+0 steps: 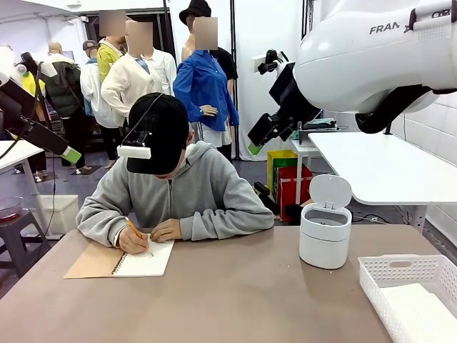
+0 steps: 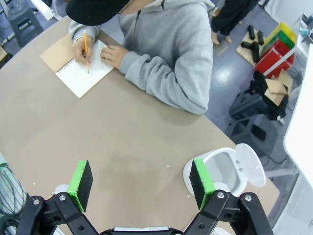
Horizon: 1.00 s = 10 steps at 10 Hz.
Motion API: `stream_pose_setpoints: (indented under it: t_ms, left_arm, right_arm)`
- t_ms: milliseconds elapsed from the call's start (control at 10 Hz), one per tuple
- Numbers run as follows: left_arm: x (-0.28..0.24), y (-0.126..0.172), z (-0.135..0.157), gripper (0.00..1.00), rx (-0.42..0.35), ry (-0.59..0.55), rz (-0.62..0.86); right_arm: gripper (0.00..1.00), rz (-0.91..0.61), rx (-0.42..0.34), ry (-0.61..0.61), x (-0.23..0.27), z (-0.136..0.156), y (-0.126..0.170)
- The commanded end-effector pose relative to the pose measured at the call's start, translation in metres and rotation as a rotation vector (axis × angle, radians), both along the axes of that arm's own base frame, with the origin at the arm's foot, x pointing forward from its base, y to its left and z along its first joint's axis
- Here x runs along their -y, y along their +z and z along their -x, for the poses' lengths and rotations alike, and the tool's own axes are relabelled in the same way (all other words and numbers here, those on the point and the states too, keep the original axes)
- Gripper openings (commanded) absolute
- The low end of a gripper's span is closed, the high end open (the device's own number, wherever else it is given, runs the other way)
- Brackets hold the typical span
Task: Sort the paper based on its condition.
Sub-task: If a person hands you a paper, place it in the Organizing basket , and if it's crumpled, put it in the Trash can.
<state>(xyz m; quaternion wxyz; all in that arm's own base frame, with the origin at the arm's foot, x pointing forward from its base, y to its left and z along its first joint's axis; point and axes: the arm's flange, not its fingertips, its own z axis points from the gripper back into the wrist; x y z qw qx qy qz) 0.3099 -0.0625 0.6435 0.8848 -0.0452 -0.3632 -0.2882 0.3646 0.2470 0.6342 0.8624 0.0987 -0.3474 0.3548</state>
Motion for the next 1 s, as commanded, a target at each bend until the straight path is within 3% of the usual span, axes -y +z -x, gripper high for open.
stream_pose_setpoints:
  t_ms: [0,900]
  left_arm:
    - [0.000,0.002,-0.001,1.00,-0.008,0.000,0.000]
    - [0.004,0.013,0.019,1.00,-0.027,0.043,0.043]
  right_arm:
    - [1.00,-0.003,-0.008,-0.005,0.000,0.000,0.000]
    - [1.00,-0.033,-0.069,-0.051,-0.006,0.013,0.003]
